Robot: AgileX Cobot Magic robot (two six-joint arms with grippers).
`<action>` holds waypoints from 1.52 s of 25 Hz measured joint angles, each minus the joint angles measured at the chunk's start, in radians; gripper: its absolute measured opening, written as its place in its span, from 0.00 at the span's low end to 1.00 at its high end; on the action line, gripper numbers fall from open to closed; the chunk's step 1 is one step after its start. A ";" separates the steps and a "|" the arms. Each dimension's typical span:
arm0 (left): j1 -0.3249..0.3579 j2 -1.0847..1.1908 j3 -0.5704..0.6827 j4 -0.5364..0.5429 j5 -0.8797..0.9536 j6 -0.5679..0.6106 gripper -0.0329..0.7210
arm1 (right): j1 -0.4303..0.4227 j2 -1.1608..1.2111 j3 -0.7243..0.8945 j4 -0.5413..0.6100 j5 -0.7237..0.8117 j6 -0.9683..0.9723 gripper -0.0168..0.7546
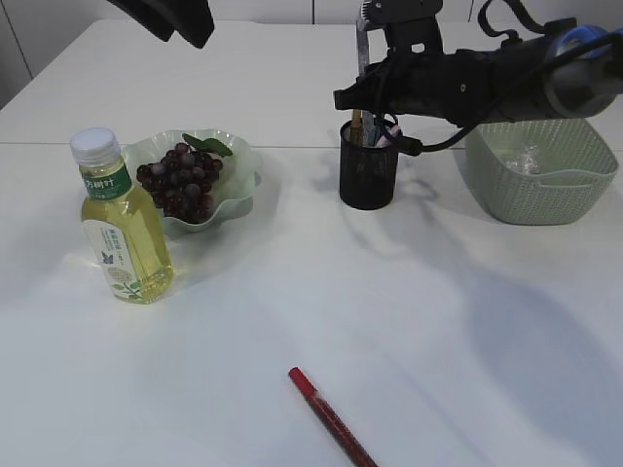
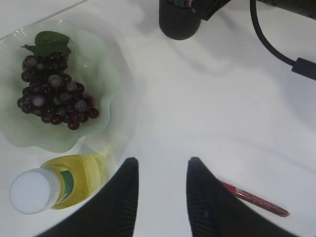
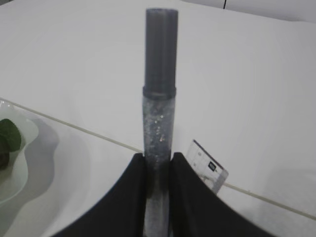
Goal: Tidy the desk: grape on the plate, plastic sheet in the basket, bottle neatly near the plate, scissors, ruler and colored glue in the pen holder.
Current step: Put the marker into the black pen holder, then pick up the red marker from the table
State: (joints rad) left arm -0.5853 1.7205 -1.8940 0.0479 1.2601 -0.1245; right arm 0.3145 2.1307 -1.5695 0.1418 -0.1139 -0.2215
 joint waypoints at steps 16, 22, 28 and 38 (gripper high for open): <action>0.000 0.000 0.000 -0.013 0.000 0.000 0.36 | -0.002 0.000 -0.005 0.000 0.082 -0.002 0.46; 0.000 0.000 0.000 -0.015 0.000 0.000 0.36 | -0.002 -0.077 -0.071 0.000 0.362 -0.004 0.47; 0.000 0.000 0.000 -0.015 0.000 0.000 0.36 | -0.002 -0.173 -0.216 0.060 0.951 -0.005 0.45; 0.000 0.000 0.000 -0.017 0.000 0.000 0.36 | 0.000 -0.180 -0.264 0.277 1.339 0.037 0.43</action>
State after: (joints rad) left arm -0.5853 1.7205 -1.8940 0.0309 1.2601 -0.1245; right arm 0.3140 1.9506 -1.8337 0.4188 1.2248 -0.1849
